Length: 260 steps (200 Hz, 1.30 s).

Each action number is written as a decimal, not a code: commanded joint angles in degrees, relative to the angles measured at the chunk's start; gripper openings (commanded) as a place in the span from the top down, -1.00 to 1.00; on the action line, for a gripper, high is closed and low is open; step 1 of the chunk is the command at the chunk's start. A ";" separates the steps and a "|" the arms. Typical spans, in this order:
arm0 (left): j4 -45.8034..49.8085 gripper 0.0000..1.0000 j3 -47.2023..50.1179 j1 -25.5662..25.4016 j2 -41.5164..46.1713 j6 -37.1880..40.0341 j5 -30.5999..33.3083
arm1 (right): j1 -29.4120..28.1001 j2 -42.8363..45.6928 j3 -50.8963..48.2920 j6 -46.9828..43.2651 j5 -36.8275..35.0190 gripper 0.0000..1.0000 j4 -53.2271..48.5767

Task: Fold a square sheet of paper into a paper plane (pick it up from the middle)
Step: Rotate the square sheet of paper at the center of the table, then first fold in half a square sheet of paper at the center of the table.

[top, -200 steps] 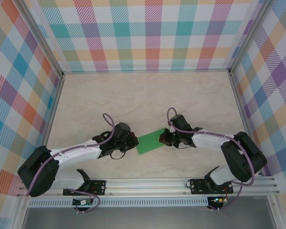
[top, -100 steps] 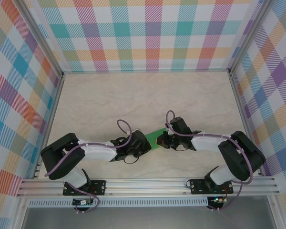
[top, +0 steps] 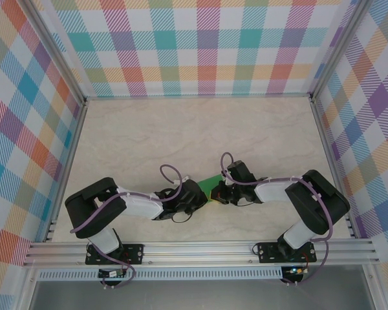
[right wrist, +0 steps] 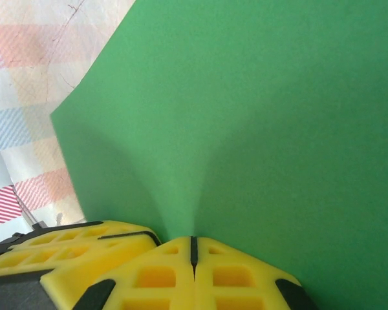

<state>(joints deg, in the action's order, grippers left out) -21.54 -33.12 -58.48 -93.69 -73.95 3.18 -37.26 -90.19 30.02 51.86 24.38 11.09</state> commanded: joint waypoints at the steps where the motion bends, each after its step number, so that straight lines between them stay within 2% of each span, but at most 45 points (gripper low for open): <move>1: -0.96 1.00 2.71 -0.92 -1.06 -2.24 2.47 | -0.45 -0.67 -0.69 -0.76 -1.68 1.00 -0.77; 51: 2.27 1.00 7.45 -0.88 -0.88 -7.71 3.92 | 0.34 0.18 -1.93 -4.95 -9.34 1.00 -5.80; 101: 4.57 1.00 9.92 -0.86 -1.39 -11.46 3.88 | 8.24 4.19 -7.01 -6.75 -14.74 1.00 -5.57; 153: 5.36 1.00 9.90 -0.76 -1.69 -12.24 3.75 | 13.83 9.30 -8.93 -4.10 -22.27 1.00 -9.70; 190: 5.71 1.00 9.43 -0.77 -1.57 -11.64 3.60 | 14.67 15.65 -10.89 -1.73 -26.55 1.00 -11.09; 227: 8.34 1.00 7.65 0.56 -0.66 -7.18 3.64 | 14.67 25.12 -9.41 -5.88 -17.96 1.00 -10.79; 244: 10.66 1.00 6.66 2.56 1.20 -1.68 3.75 | 14.45 26.98 -8.69 -6.25 -12.08 1.00 -9.85; 260: 16.70 1.00 4.03 4.60 2.70 4.97 4.36 | 13.45 25.60 -8.08 -5.35 -6.50 1.00 -7.35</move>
<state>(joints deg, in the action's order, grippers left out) -23.94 -28.60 -57.14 -91.46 -79.40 5.17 -22.65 -63.86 20.36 47.31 9.21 2.13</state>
